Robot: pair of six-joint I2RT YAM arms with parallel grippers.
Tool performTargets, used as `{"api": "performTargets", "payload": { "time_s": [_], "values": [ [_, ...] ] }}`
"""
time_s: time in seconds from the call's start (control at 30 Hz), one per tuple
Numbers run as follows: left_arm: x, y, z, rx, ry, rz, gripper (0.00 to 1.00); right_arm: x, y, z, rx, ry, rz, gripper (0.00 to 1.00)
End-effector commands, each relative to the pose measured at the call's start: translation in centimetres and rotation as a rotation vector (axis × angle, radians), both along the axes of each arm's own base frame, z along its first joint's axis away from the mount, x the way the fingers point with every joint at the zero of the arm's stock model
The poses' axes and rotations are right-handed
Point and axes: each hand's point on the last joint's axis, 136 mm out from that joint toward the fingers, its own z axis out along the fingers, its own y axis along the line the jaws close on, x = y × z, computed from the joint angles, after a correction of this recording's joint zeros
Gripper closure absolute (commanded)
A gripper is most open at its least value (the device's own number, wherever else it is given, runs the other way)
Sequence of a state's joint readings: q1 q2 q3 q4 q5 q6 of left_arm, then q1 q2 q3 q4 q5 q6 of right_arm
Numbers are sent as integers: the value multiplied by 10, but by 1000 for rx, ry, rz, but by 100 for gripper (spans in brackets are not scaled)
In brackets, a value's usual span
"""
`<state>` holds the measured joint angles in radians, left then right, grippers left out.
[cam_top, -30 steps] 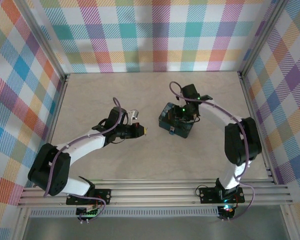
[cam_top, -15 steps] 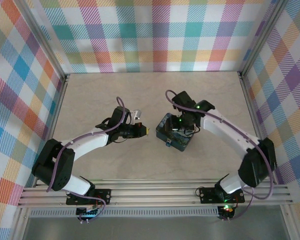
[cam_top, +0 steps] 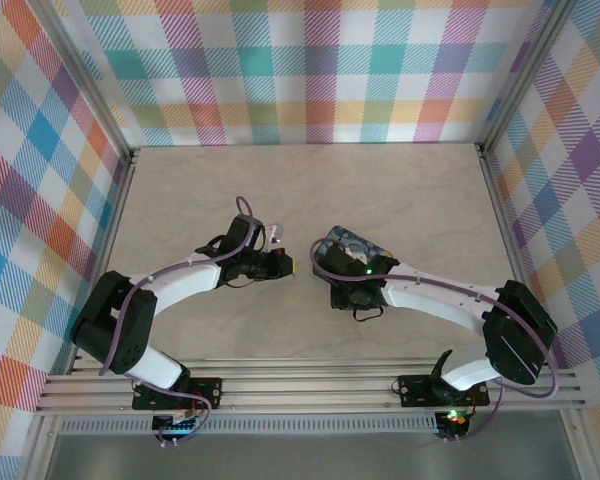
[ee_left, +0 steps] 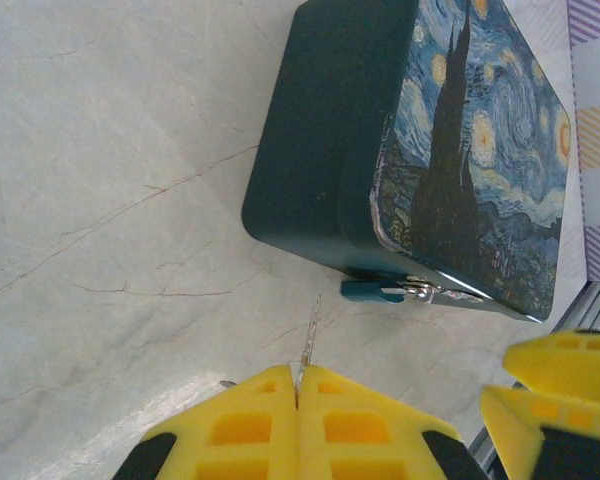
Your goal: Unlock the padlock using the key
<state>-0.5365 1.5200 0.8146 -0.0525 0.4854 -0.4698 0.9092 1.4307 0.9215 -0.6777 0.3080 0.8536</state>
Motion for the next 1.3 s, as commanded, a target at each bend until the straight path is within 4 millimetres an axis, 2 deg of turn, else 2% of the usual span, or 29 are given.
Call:
{"api": "performTargets", "payload": {
  "time_s": [0.0, 0.23, 0.33, 0.43, 0.53, 0.6, 0.67, 0.8, 0.97, 1.1, 1.27],
  "values": [
    [0, -4, -2, 8, 4, -17, 100, 27, -19, 2, 42, -81, -105, 58],
    [9, -3, 14, 5, -12, 29, 100, 58, -62, 3, 154, -110, -197, 54],
    [19, -3, 28, 14, -37, 54, 100, 70, -62, 11, 210, -133, -175, 53],
    [31, -7, 38, 6, -71, 73, 100, 67, -50, 24, 246, -183, -104, 51],
    [47, -10, 40, 14, -109, 89, 100, 58, -49, 20, 231, -285, -90, 48],
    [56, -12, 41, 7, -119, 115, 100, 48, -53, 11, 210, -311, -103, 47],
    [62, -13, 43, -6, -128, 137, 100, 40, -57, 8, 144, -359, -111, 44],
    [66, -10, 33, -25, -128, 194, 100, 34, -53, -12, 54, -395, -97, 42],
    [54, -7, 12, -39, -105, 181, 100, 45, -31, -41, -39, -400, -60, 40],
    [49, -5, -3, -12, -106, 157, 100, 48, -22, -51, -142, -418, -75, 40],
    [44, -3, -15, -4, -127, 131, 100, 52, -17, -74, -111, -455, -94, 41]
  ]
}}
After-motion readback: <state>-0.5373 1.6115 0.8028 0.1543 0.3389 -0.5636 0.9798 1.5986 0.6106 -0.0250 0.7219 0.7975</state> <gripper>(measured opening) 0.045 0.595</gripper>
